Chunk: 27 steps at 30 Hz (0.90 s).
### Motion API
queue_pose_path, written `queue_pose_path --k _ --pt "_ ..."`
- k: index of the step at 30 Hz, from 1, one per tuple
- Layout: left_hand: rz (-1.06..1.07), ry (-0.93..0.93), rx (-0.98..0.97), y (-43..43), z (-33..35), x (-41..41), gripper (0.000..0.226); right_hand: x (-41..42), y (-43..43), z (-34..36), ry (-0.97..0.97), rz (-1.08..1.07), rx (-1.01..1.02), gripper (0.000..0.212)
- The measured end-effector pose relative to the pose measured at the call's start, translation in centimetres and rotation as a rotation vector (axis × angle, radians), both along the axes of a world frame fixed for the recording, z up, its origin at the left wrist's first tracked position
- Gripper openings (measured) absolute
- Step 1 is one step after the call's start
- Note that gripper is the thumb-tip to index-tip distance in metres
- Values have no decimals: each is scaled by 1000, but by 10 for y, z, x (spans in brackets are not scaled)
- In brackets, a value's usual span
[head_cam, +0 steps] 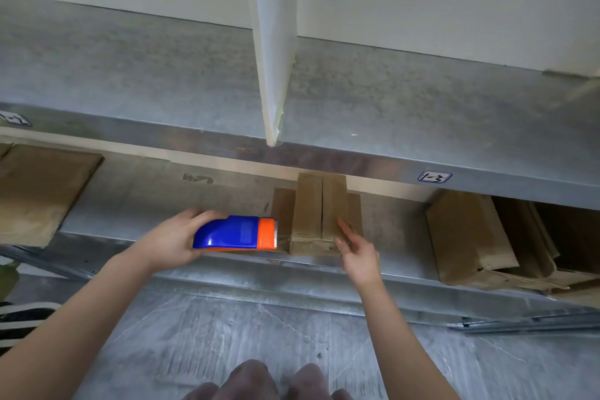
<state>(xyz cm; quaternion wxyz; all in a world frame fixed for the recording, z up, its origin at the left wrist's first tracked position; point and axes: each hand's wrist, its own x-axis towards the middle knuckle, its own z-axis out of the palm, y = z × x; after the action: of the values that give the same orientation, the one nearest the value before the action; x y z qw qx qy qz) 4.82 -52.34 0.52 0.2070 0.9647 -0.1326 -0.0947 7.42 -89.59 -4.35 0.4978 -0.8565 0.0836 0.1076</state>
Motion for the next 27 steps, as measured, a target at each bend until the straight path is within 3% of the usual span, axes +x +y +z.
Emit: queue_pose_path --k 5,18,27 --pt "-33 64 86 -4 -3 1 81 1 0 -3 -7 -6 22 40" --pt "-26 79 311 -49 -1 22 74 2 6 -10 -12 -69 91 42" --pt "16 56 363 -43 12 10 76 5 5 -12 10 -70 81 41"
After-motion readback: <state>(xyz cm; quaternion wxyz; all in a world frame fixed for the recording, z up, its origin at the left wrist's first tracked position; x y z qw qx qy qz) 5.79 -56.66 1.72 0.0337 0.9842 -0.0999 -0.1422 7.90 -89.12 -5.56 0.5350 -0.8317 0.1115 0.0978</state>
